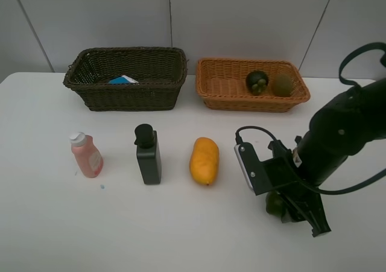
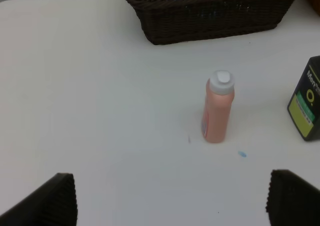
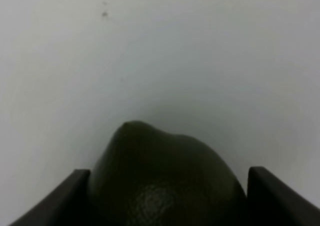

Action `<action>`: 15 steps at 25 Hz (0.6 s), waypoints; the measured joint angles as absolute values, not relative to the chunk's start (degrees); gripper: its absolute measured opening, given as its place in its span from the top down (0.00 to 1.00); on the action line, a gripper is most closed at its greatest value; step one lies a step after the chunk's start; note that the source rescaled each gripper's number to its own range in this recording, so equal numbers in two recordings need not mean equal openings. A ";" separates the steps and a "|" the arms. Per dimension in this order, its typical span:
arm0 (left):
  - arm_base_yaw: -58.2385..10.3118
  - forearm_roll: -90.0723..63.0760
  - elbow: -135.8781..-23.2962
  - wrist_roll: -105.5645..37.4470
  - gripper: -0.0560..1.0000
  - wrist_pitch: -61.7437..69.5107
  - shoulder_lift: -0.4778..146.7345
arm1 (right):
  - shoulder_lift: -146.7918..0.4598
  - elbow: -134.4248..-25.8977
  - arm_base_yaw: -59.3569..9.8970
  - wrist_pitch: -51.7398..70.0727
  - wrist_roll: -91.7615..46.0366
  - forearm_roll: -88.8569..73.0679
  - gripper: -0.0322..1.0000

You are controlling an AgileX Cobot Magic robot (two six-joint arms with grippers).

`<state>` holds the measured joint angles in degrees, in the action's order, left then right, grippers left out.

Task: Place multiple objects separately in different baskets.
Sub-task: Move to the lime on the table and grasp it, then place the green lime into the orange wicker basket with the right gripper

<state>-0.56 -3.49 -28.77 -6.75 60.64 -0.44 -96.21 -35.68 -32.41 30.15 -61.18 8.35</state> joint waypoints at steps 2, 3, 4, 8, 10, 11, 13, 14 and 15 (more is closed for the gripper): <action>-0.56 -3.49 -28.77 -6.75 0.00 60.64 -0.44 | -96.21 -35.68 -32.41 30.15 -61.18 8.23 0.30; -0.56 -3.49 -28.77 -6.75 0.00 60.64 -0.44 | -96.21 -35.68 -32.41 30.15 -61.18 8.23 0.30; -0.56 -3.49 -28.77 -6.75 0.00 60.64 -0.44 | -96.21 -35.76 -32.41 30.20 -61.18 8.23 0.30; -0.56 -3.49 -28.77 -6.75 0.00 60.64 -0.44 | -96.26 -38.58 -32.41 32.61 -61.18 8.03 0.30; -0.56 -3.49 -28.77 -6.75 0.00 60.64 -0.44 | -96.26 -40.98 -32.41 35.44 -61.13 7.77 0.30; -0.56 -3.49 -28.77 -6.75 0.00 60.64 -0.44 | -96.26 -42.48 -32.41 36.80 -61.07 7.70 0.30; -0.56 -3.49 -28.77 -6.75 0.00 60.64 -0.44 | -96.26 -45.56 -32.41 39.59 -60.35 7.60 0.30; -0.56 -3.49 -28.77 -6.75 0.00 60.64 -0.44 | -96.27 -46.86 -32.41 40.55 -59.59 7.60 0.30; -0.56 -3.49 -28.77 -6.75 0.00 60.64 -0.44 | -96.27 -48.45 -32.41 41.16 -58.80 7.60 0.30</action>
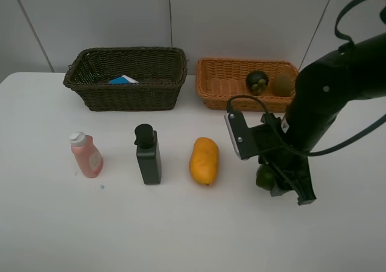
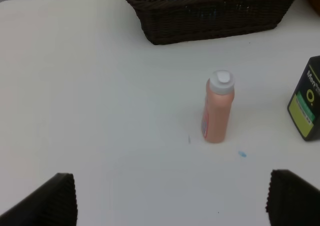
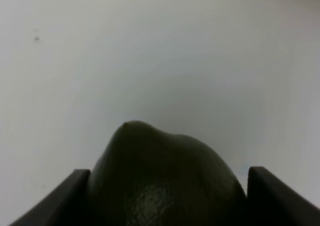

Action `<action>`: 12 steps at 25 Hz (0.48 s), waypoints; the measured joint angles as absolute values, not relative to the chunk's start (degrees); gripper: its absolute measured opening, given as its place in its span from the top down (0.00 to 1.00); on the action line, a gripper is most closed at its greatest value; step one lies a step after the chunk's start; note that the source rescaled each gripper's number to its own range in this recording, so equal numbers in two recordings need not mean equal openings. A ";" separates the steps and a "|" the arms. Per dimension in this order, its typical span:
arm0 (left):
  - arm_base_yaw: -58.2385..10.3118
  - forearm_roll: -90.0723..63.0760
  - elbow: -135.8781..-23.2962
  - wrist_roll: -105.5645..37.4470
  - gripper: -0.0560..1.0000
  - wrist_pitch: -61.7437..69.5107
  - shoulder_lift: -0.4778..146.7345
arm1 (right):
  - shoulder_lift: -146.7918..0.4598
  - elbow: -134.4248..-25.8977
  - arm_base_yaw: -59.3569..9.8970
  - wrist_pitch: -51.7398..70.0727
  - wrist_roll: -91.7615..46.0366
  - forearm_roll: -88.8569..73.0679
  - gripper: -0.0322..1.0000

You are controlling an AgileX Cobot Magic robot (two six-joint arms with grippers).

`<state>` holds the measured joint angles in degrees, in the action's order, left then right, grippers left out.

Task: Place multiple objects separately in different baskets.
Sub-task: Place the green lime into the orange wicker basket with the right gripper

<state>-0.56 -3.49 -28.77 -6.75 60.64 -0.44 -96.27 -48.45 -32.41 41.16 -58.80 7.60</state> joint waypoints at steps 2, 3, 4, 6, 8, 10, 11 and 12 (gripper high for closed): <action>-0.56 -3.49 -28.77 -6.75 0.00 60.64 -0.44 | -96.32 -51.38 -32.41 42.07 -56.68 7.60 0.30; -0.56 -3.49 -28.77 -6.75 0.00 60.64 -0.44 | -96.32 -52.97 -32.41 42.21 -55.59 7.60 0.30; -0.56 -3.49 -28.77 -6.75 0.00 60.64 -0.44 | -96.32 -54.53 -32.41 42.21 -54.84 7.60 0.30; -0.56 -3.49 -28.77 -6.75 0.00 60.64 -0.44 | -96.32 -57.30 -32.41 42.23 -53.96 7.60 0.30; -0.56 -3.49 -28.77 -6.75 0.00 60.64 -0.44 | -96.32 -60.07 -32.41 42.28 -53.81 7.60 0.30; -0.56 -3.49 -28.77 -6.75 0.00 60.64 -0.44 | -96.32 -62.30 -32.27 41.90 -53.66 7.43 0.30; -0.56 -3.49 -28.77 -6.75 0.00 60.64 -0.44 | -96.32 -63.37 -31.98 41.53 -53.61 7.13 0.30; -0.56 -3.49 -28.77 -6.75 0.00 60.64 -0.44 | -96.32 -64.35 -31.43 40.92 -53.61 6.56 0.30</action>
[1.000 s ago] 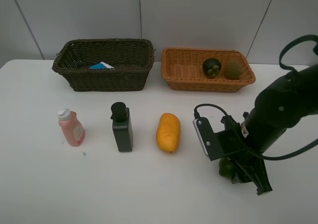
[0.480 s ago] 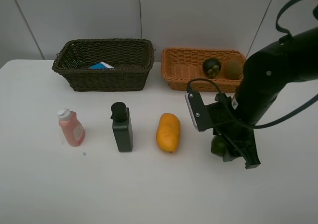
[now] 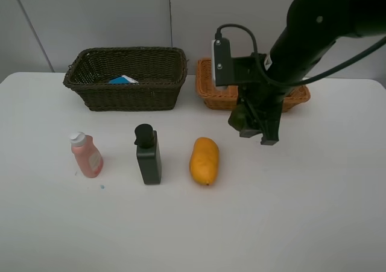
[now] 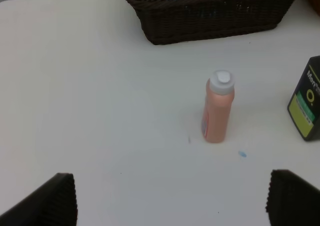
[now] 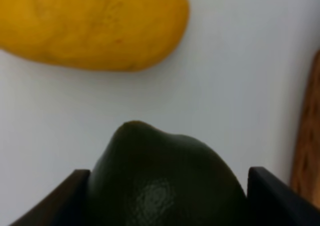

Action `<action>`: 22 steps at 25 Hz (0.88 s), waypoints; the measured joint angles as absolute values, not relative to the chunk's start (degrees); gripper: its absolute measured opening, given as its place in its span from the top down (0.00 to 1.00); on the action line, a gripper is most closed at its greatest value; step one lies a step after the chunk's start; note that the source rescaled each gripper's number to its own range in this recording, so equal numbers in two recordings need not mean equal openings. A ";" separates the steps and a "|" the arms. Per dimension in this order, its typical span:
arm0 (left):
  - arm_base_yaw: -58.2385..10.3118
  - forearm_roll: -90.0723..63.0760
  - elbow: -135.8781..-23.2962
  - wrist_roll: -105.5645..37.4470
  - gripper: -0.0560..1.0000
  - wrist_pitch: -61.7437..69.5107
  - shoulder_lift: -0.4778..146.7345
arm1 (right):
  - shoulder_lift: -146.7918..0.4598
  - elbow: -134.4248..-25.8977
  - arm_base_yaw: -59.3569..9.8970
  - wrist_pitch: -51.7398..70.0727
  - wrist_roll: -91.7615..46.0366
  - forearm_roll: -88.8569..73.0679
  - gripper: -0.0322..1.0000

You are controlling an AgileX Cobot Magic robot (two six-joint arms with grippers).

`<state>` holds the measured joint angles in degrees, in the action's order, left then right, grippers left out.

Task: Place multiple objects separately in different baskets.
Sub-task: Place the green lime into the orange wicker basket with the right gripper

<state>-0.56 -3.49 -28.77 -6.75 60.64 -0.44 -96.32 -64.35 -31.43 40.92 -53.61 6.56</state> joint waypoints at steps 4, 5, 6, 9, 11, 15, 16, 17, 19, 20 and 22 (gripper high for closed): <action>-0.56 -3.49 -28.77 -6.75 0.00 60.64 -0.44 | -96.32 -67.48 -27.43 37.59 -53.55 3.25 0.30; -0.56 -3.49 -28.77 -6.75 0.00 60.64 -0.44 | -96.32 -67.91 -26.34 36.03 -53.55 2.26 0.30; -0.56 -3.49 -28.77 -6.75 0.00 60.64 -0.44 | -96.32 -68.35 -25.00 34.53 -53.55 1.51 0.30; -0.56 -3.49 -28.77 -6.75 0.00 60.64 -0.44 | -96.77 -68.56 -21.43 27.65 -53.49 -0.74 0.30; -0.56 -3.49 -28.77 -6.75 0.00 60.64 -0.44 | -97.97 -68.63 -19.14 23.62 -53.49 -2.03 0.30; -0.56 -3.49 -28.77 -6.75 0.00 60.64 -0.44 | -102.16 -68.67 -15.99 16.55 -53.55 -3.02 0.30; -0.56 -3.49 -28.77 -6.75 0.00 60.64 -0.44 | -103.41 -68.67 -15.43 14.98 -53.55 -3.07 0.30; -0.56 -3.49 -28.77 -6.75 0.00 60.64 -0.44 | -104.64 -68.67 -14.81 13.66 -53.55 -3.21 0.30; -0.56 -3.49 -28.77 -6.75 0.00 60.64 -0.44 | -106.92 -69.07 -13.70 11.39 -53.55 -3.68 0.30; -0.56 -3.49 -28.77 -6.75 0.00 60.64 -0.44 | -108.19 -69.51 -13.12 10.76 -53.55 -3.95 0.30; -0.56 -3.49 -28.77 -6.75 0.00 60.64 -0.44 | -110.25 -70.64 -12.10 9.86 -53.55 -5.11 0.30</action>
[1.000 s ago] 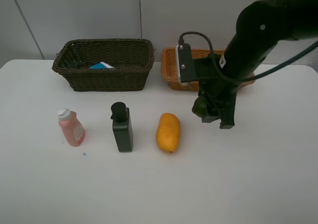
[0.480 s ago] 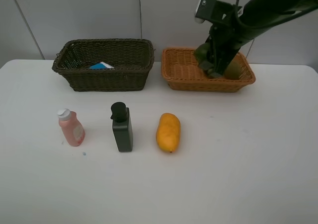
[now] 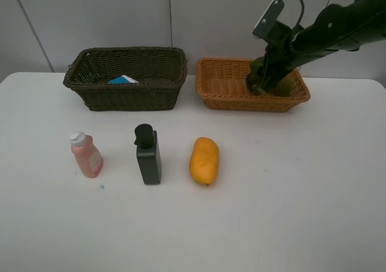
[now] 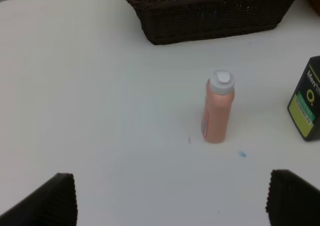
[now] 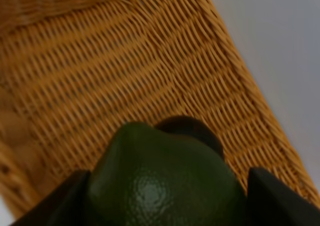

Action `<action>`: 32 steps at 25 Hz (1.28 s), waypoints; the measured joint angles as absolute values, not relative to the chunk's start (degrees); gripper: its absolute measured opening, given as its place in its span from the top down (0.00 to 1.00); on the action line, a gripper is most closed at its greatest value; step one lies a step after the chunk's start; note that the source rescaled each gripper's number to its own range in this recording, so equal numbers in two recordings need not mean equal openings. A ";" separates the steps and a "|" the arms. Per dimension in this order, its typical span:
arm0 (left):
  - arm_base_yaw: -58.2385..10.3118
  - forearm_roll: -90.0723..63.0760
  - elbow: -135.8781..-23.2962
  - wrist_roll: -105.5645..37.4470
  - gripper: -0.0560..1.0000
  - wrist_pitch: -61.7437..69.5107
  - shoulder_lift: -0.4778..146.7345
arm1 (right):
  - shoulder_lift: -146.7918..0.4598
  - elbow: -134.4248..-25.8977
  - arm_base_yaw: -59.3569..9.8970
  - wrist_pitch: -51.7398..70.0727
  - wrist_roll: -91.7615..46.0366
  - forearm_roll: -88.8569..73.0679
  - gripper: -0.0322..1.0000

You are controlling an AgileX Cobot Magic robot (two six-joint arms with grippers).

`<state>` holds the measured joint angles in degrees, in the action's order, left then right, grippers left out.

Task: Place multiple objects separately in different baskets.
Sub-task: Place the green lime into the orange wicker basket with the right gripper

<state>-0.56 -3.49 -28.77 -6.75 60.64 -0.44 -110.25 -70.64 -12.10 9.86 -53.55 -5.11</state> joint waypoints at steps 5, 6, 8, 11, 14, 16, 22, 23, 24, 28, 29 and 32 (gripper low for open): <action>-0.56 -3.49 -28.77 -6.75 0.00 60.64 -0.44 | -113.54 -73.09 -10.45 9.13 -53.55 -7.93 0.30; -0.56 -3.49 -28.77 -6.75 0.00 60.64 -0.44 | -113.63 -73.24 -10.34 8.68 -53.55 -8.06 0.30; -0.56 -3.49 -28.77 -6.75 0.00 60.64 -0.44 | -113.71 -73.36 -10.34 7.95 -53.55 -8.37 0.30; -0.56 -3.49 -28.77 -6.75 0.00 60.64 -0.44 | -113.78 -73.36 -10.34 7.30 -53.55 -9.80 0.30; -0.56 -3.49 -28.77 -6.75 0.00 60.64 -0.44 | -113.78 -73.36 -10.34 7.19 -53.55 -12.08 0.30; -0.56 -3.49 -28.77 -6.75 0.00 60.64 -0.44 | -113.78 -73.36 -10.34 7.03 -53.55 -13.94 0.30; -0.56 -3.49 -28.77 -6.75 0.00 60.64 -0.44 | -113.78 -73.36 -10.34 5.92 -53.55 -19.72 0.30; -0.56 -3.49 -28.77 -6.75 0.00 60.64 -0.44 | -113.78 -73.36 -10.34 5.55 -53.55 -20.64 0.30; -0.56 -3.49 -28.77 -6.75 0.00 60.64 -0.44 | -113.78 -73.36 -10.34 5.08 -53.55 -21.70 0.30; -0.56 -3.49 -28.77 -6.75 0.00 60.64 -0.44 | -113.82 -73.36 -10.34 1.82 -53.55 -25.02 0.25; -0.56 -3.49 -28.77 -6.75 0.00 60.64 -0.44 | -113.82 -73.36 -10.34 1.14 -53.55 -25.70 0.24; -0.56 -3.49 -28.77 -6.75 0.00 60.64 -0.44 | -113.82 -73.36 -10.34 0.46 -53.55 -27.36 0.23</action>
<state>-0.56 -3.49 -28.77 -6.75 60.64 -0.44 -113.82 -73.36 -10.34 0.46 -53.55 -27.36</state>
